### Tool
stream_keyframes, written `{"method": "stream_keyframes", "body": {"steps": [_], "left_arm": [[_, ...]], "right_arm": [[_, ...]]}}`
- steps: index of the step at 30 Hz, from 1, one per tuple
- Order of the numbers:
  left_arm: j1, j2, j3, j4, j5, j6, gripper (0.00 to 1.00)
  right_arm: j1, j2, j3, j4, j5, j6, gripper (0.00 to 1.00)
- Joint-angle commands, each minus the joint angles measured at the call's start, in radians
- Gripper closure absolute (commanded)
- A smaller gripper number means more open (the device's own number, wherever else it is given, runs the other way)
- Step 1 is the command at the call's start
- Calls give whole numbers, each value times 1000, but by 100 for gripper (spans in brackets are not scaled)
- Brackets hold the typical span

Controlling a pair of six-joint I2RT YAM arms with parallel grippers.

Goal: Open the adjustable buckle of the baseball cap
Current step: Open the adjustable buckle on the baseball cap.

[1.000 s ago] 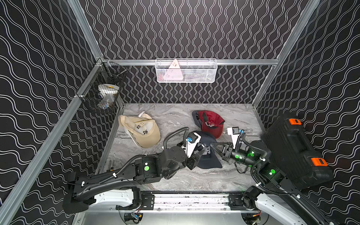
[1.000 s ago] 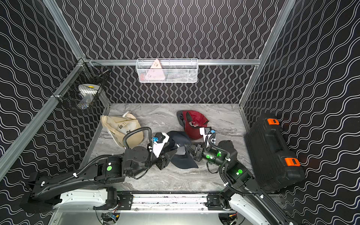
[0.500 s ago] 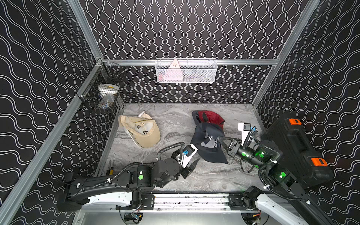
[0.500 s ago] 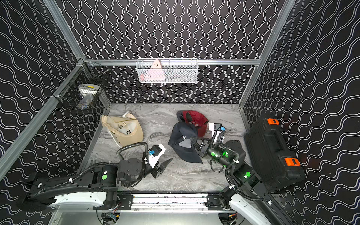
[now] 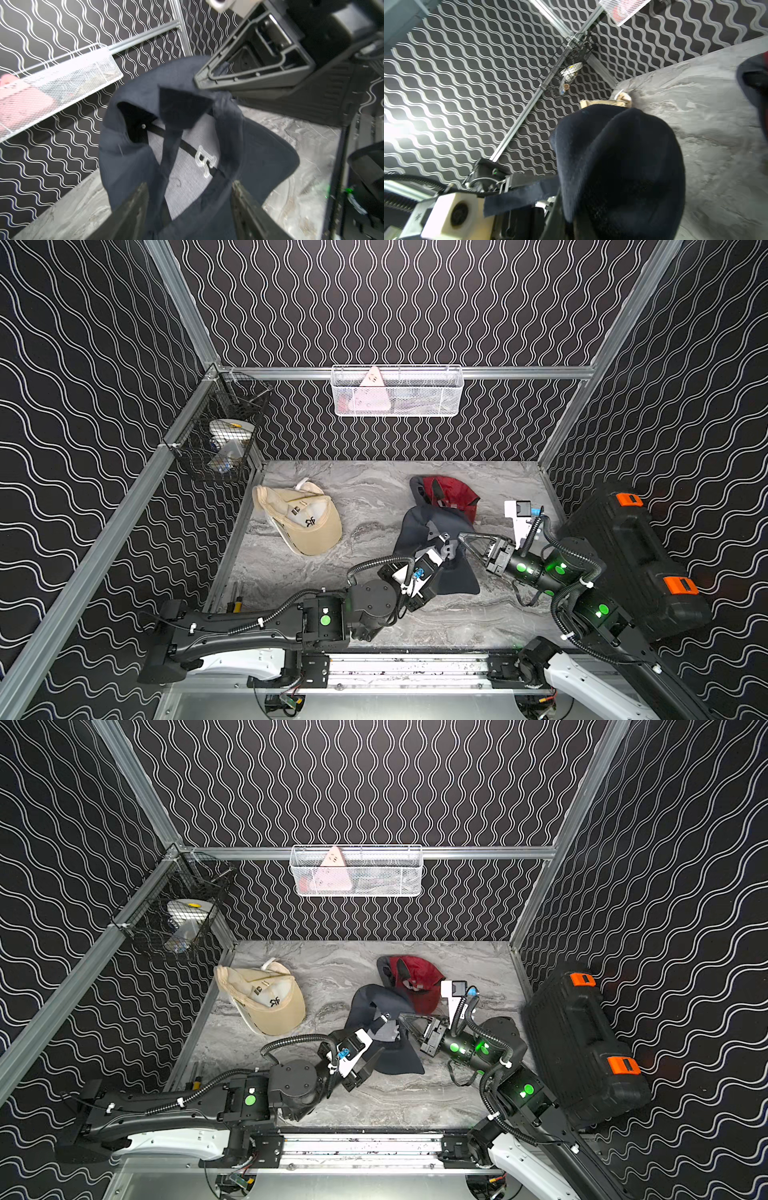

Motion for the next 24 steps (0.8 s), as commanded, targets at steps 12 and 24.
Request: {"method": "stream_keyframes", "body": {"steps": [12, 24], "left_arm": [[4, 79, -7, 307, -95, 282, 37], [57, 70, 9, 273, 1, 235, 76]], "right_arm": [[2, -8, 2, 92, -91, 62, 100], [2, -22, 18, 67, -92, 62, 100]]}}
